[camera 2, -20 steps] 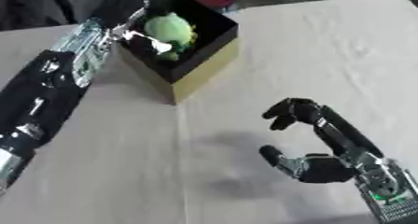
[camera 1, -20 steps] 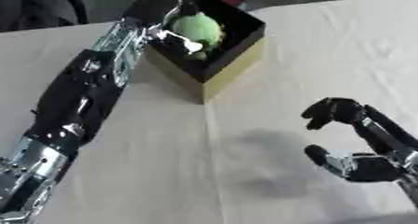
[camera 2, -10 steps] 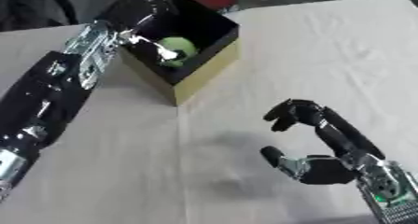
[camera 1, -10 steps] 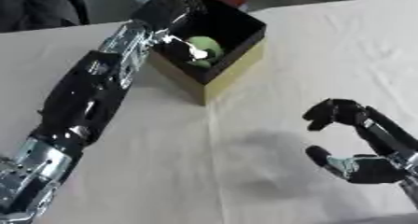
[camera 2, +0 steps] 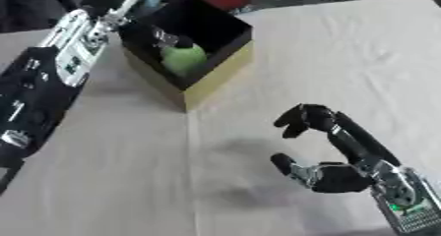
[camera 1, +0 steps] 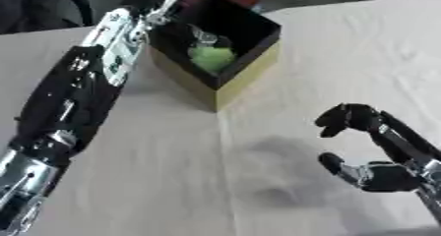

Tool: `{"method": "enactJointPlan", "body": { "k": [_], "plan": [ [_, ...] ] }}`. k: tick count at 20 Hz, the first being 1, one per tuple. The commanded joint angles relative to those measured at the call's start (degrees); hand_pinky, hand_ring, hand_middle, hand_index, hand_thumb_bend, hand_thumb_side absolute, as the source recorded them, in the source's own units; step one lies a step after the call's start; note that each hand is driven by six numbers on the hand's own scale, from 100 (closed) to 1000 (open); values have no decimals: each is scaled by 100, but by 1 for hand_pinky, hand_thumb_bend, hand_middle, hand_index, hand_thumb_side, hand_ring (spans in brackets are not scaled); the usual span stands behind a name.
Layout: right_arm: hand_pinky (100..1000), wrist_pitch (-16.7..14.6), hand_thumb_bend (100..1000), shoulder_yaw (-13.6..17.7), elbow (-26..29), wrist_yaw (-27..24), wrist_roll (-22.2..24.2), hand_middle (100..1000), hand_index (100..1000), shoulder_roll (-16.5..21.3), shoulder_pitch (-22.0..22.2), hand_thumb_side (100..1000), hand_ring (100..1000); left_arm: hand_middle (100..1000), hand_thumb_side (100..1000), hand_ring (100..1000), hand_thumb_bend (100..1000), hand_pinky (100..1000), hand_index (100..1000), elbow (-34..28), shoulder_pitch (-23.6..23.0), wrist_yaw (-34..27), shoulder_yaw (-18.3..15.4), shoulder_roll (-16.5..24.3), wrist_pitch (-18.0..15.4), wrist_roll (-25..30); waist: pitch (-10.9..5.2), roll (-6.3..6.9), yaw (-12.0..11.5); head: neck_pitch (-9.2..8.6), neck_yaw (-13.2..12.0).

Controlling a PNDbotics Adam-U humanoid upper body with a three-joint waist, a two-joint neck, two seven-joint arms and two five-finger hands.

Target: Pick up objects on the table and place them in the box.

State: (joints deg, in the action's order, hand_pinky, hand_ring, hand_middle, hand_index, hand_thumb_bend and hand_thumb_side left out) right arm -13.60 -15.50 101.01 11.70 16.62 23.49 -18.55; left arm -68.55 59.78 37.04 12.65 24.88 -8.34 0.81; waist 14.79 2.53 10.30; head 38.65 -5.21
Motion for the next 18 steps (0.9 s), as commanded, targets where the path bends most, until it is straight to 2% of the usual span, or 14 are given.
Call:
{"method": "enactJointPlan", "body": {
  "k": [1,6,10,13,18],
  "plan": [
    [627,-1,367,92,74,24,-53,686,746,71,-28,514,626,619,800,654,796,721,772,-1048,-118,-1363,-124,563,385,-45,-87,-38,-57,-96,68],
    [627,11,366,172,107,51,-149,686,746,83,-26,512,625,588,790,624,753,698,756,-2671,-1033,-3105,-605,1200,960,-482,-68,-82,-242,-134,155],
    [626,23,364,248,141,87,-254,686,749,88,-53,508,625,574,795,613,740,691,753,-3623,-1978,-4053,-963,1398,1190,-885,-54,-98,-382,-143,171],
    [625,46,362,326,175,109,-379,682,755,98,-72,503,622,570,800,608,730,686,752,-3964,-2576,-4432,-1147,1353,1270,-1061,-63,-122,-457,-127,184],
    [621,100,361,484,255,159,-640,677,763,153,-113,487,618,561,812,599,715,674,753,-4214,-3411,-4590,-1373,1059,1170,-1245,-76,-170,-533,-103,200]
  ]
}}
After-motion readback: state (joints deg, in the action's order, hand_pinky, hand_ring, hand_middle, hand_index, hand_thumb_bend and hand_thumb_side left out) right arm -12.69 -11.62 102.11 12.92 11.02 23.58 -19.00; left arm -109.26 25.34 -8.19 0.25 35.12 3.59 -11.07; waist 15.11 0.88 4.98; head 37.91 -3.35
